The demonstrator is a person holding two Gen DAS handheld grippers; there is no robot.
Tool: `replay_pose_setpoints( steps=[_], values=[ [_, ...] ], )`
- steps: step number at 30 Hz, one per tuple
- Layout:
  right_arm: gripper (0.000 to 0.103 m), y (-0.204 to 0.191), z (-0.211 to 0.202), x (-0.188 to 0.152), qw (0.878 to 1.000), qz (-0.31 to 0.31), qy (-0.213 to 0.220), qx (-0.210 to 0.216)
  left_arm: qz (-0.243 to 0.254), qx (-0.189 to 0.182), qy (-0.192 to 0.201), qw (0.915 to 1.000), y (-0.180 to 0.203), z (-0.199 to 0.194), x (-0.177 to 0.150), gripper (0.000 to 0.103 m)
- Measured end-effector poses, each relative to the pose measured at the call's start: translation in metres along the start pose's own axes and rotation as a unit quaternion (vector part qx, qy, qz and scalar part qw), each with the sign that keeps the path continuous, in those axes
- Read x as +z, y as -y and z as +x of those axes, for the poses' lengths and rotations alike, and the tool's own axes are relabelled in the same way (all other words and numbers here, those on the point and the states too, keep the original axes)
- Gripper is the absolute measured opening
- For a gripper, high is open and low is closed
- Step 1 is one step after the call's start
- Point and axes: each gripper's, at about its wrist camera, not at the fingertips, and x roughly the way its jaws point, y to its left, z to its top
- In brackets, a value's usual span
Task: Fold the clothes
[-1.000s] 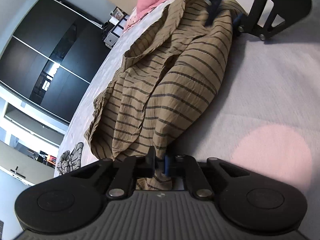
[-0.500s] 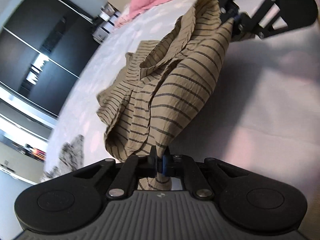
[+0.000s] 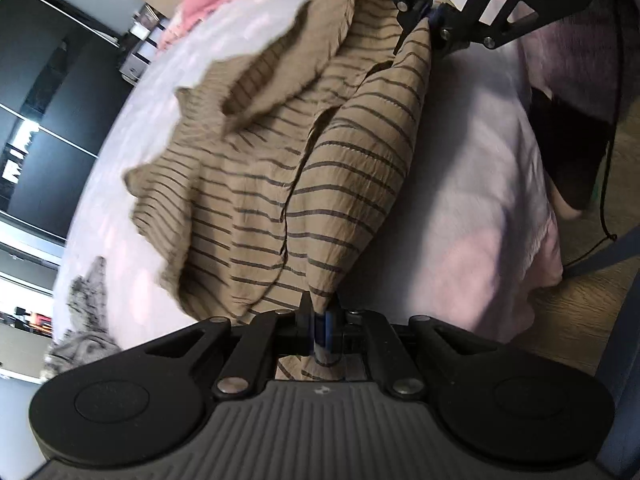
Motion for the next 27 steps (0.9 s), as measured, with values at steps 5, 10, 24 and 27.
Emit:
replay_pose_setpoints(
  steps=[5, 10, 24, 27],
  values=[
    [0.032, -0.001, 0.004, -0.004, 1.0, 0.001, 0.009, 0.015, -0.042, -0.041, 0.007, 0.9982, -0.013, -0.006, -0.009, 0.022],
    [0.048, 0.011, -0.036, -0.012, 0.994, 0.056, 0.054, 0.07, -0.113, -0.104, 0.036, 0.9874, -0.05, -0.037, -0.014, 0.044],
    [0.012, 0.139, -0.011, 0.02, 0.945, 0.296, 0.126, 0.06, -0.296, -0.101, 0.122, 0.942, -0.166, -0.017, 0.028, 0.023],
    [0.012, 0.143, 0.02, 0.034, 0.938, 0.318, 0.117, 0.069, -0.296, -0.108, 0.105, 0.9434, -0.168, 0.012, 0.041, 0.019]
  ],
)
